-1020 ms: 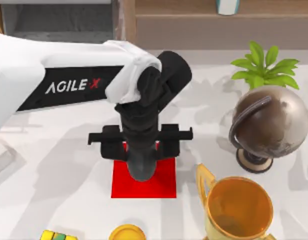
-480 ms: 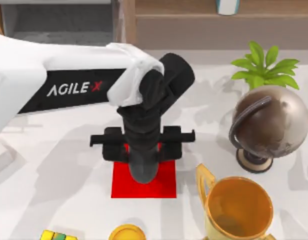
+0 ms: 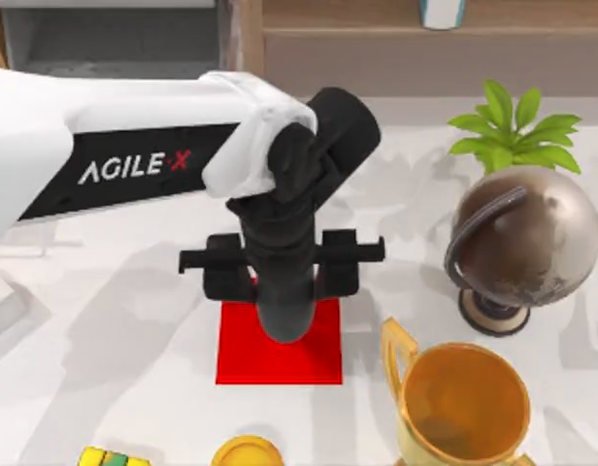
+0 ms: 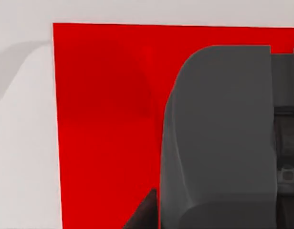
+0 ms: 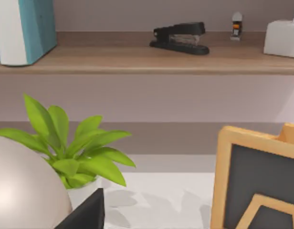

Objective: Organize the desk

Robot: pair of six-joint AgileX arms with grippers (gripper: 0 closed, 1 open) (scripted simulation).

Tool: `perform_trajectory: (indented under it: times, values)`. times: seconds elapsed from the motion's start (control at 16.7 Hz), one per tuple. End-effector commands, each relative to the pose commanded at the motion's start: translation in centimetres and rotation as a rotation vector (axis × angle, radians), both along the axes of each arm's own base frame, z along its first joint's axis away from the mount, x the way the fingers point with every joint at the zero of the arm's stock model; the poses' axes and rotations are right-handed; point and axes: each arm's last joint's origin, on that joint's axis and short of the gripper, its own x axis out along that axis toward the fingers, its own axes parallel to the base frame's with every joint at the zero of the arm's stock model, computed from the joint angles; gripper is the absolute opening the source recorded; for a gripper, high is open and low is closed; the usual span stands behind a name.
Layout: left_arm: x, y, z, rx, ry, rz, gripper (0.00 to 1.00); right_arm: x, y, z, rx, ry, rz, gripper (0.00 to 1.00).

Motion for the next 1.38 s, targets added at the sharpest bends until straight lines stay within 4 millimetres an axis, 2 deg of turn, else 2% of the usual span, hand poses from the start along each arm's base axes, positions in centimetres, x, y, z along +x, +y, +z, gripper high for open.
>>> perform_trajectory:
  times: [0.6, 0.84, 1.08, 1.38]
  values:
    - [0.2, -0.3, 0.7, -0.026, -0.033, 0.0, 0.0, 0.0, 0.0, 0.0, 0.0, 0.0, 0.0, 1.0]
    - [0.1, -0.2, -0.3, -0.007, -0.012, -0.001, 0.0, 0.0, 0.0, 0.0, 0.0, 0.0, 0.0, 1.0]
    - [-0.3, 0.1, -2.4, 0.039, 0.041, -0.003, 0.0, 0.0, 0.0, 0.0, 0.0, 0.0, 0.0, 1.0]
    - [-0.4, 0.1, -2.5, 0.042, 0.045, -0.003, 0.0, 0.0, 0.0, 0.0, 0.0, 0.0, 0.0, 1.0]
